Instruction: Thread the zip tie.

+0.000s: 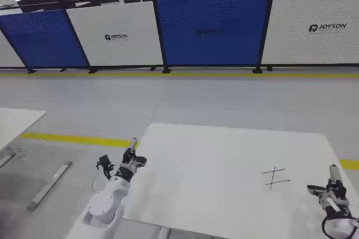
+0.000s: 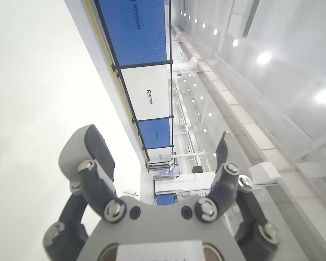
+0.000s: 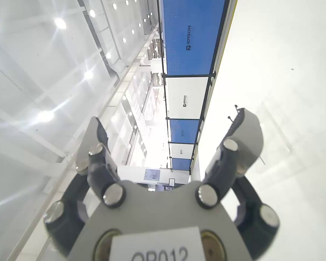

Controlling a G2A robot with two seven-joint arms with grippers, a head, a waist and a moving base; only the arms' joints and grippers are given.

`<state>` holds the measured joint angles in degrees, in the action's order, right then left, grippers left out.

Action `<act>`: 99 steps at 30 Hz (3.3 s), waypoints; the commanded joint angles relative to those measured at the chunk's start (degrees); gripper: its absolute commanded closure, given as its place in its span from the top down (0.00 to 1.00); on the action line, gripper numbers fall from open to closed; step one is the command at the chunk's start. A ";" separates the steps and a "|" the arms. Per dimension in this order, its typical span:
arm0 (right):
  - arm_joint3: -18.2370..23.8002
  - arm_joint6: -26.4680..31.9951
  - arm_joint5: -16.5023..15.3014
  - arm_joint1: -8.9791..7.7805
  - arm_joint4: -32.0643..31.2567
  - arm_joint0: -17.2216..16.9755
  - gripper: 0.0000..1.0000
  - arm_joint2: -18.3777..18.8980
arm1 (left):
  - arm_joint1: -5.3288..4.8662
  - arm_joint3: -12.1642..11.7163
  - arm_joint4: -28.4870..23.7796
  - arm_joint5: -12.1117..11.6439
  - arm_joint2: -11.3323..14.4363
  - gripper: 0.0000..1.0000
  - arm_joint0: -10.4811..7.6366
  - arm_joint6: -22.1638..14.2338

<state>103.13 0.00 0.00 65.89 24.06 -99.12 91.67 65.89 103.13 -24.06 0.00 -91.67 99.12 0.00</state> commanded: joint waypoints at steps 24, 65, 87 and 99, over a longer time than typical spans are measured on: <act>-2.32 22.08 -2.60 -1.77 -3.13 -1.02 1.00 10.40 | 0.00 0.00 0.00 0.00 0.00 1.00 0.00 0.00; -15.07 54.37 8.61 -5.40 -18.44 19.45 1.00 3.15 | 0.00 0.00 0.00 0.00 0.00 1.00 0.00 0.00; -17.22 69.71 3.74 -6.95 -19.84 21.57 1.00 4.81 | 0.00 0.00 0.00 0.00 0.00 1.00 0.00 0.00; -27.86 75.92 6.08 -8.24 -22.25 31.46 1.00 2.35 | 0.00 0.00 0.00 0.00 0.00 1.00 0.00 0.00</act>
<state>75.34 75.62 6.06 57.63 1.43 -67.69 94.05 65.89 103.13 -24.06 0.00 -91.67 99.12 0.00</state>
